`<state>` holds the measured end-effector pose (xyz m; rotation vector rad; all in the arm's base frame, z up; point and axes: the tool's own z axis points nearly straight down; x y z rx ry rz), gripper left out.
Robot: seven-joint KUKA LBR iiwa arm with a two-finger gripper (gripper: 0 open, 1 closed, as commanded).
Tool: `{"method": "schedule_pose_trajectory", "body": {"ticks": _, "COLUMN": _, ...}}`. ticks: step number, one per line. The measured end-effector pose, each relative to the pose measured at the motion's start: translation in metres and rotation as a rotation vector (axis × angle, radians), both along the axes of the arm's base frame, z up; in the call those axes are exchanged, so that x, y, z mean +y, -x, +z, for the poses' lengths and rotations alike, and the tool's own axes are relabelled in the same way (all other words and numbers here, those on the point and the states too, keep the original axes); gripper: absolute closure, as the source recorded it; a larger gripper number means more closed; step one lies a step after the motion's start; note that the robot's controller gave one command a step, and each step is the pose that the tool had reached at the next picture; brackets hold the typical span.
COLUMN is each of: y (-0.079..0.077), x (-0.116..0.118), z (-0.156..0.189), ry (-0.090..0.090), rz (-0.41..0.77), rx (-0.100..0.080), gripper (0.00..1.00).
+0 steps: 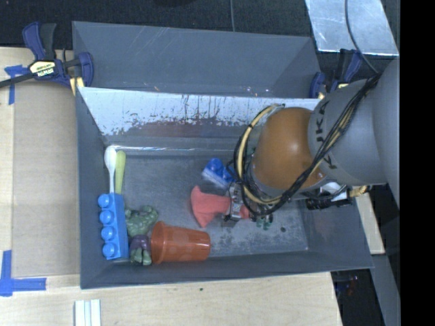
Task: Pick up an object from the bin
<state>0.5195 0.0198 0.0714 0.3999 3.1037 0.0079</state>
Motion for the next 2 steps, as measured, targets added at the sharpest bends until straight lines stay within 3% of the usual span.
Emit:
{"method": "schedule_pose_trajectory", "body": {"ticks": 1, "y": 0.01, "x": 0.008, "z": 0.062, "ry": 0.001, "rz": 0.003, "rx": 0.006, "gripper": 1.0}}
{"method": "schedule_pose_trajectory", "body": {"ticks": 2, "y": 0.01, "x": -0.009, "z": 0.139, "ry": 0.001, "rz": 0.018, "rx": 0.01, "gripper": 1.0}}
